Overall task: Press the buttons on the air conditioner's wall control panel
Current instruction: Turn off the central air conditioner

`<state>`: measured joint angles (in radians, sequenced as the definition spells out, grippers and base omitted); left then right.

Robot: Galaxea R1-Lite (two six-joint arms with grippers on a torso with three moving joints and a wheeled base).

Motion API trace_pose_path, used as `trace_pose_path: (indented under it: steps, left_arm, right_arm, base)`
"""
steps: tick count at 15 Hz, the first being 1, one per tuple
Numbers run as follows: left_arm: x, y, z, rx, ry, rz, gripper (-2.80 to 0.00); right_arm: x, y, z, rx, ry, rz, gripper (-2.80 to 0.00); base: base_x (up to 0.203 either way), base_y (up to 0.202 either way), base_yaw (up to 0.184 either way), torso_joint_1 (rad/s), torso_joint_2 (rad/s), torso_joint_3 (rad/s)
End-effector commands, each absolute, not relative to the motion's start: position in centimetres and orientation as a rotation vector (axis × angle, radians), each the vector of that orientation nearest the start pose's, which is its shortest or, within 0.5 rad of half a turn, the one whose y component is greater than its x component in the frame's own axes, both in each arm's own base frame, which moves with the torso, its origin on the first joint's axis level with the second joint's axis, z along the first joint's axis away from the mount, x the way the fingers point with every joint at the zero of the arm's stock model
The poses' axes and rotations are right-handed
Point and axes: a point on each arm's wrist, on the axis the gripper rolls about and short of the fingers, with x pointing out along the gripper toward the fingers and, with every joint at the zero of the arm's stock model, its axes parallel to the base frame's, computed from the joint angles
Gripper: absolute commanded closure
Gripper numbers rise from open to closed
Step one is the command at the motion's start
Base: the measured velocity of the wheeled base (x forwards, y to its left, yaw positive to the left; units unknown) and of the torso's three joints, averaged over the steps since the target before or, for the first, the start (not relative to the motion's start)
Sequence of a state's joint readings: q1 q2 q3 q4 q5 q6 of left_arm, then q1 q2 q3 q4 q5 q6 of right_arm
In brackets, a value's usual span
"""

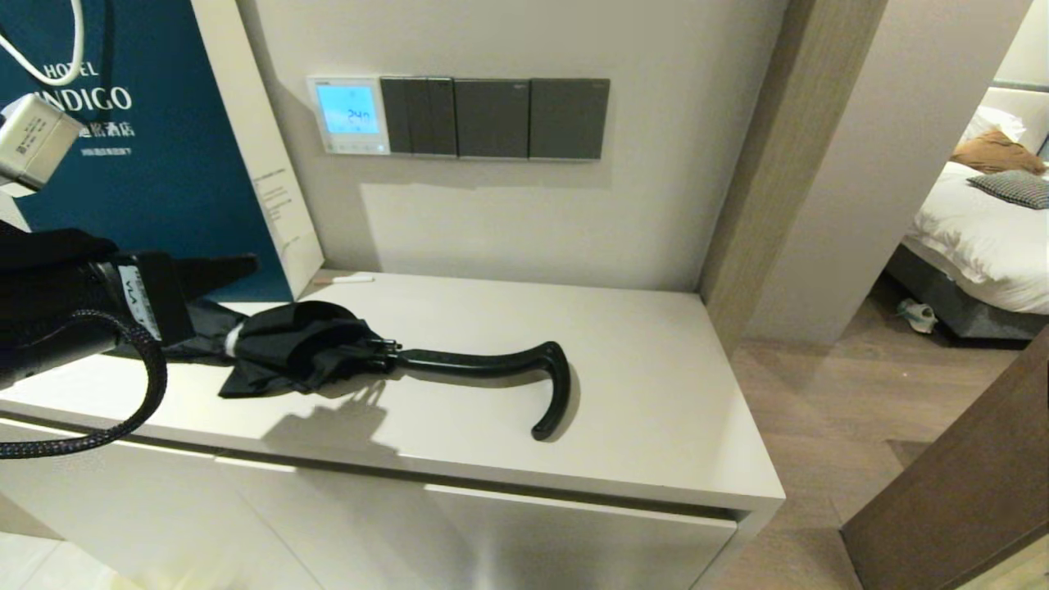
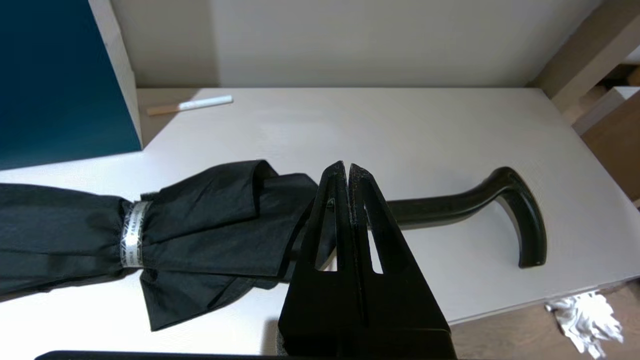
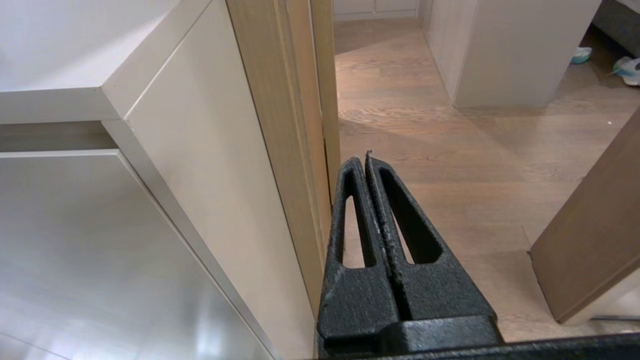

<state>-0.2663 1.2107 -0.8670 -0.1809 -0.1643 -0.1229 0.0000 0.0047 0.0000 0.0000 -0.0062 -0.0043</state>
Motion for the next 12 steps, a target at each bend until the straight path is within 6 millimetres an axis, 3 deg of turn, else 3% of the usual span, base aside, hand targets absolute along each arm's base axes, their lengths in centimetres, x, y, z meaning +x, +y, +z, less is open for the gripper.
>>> trace_pose_path:
  steps: [1, 3, 7, 12]
  left_arm:
    - [18.6, -5.8, 28.0, -0.117, 0.181, -0.422, 0.0]
    - [22.5, -7.7, 27.4, -0.118, 0.228, -0.418, 0.0]
    - [26.3, -10.0, 27.4, -0.119, 0.205, -0.395, 0.0]
    - [26.7, -10.2, 27.6, -0.12, 0.189, -0.387, 0.0]
  right_arm:
    - [-2.2, 0.0, 7.5, -0.005, 0.008, -0.006, 0.0]
    - [-2.2, 0.0, 7.5, -0.005, 0.008, -0.006, 0.0]
    - [-2.2, 0.0, 7.5, -0.005, 0.008, -0.006, 0.0]
    - [-2.2, 0.0, 7.5, -0.005, 0.008, -0.006, 0.0]
  base:
    - [0.0, 0.0, 0.0, 0.0, 0.0, 0.0]
    - [0.0, 0.0, 0.0, 0.0, 0.0, 0.0]
    - [0.0, 0.0, 0.0, 0.0, 0.0, 0.0]
    - [0.0, 0.0, 0.0, 0.0, 0.0, 0.0]
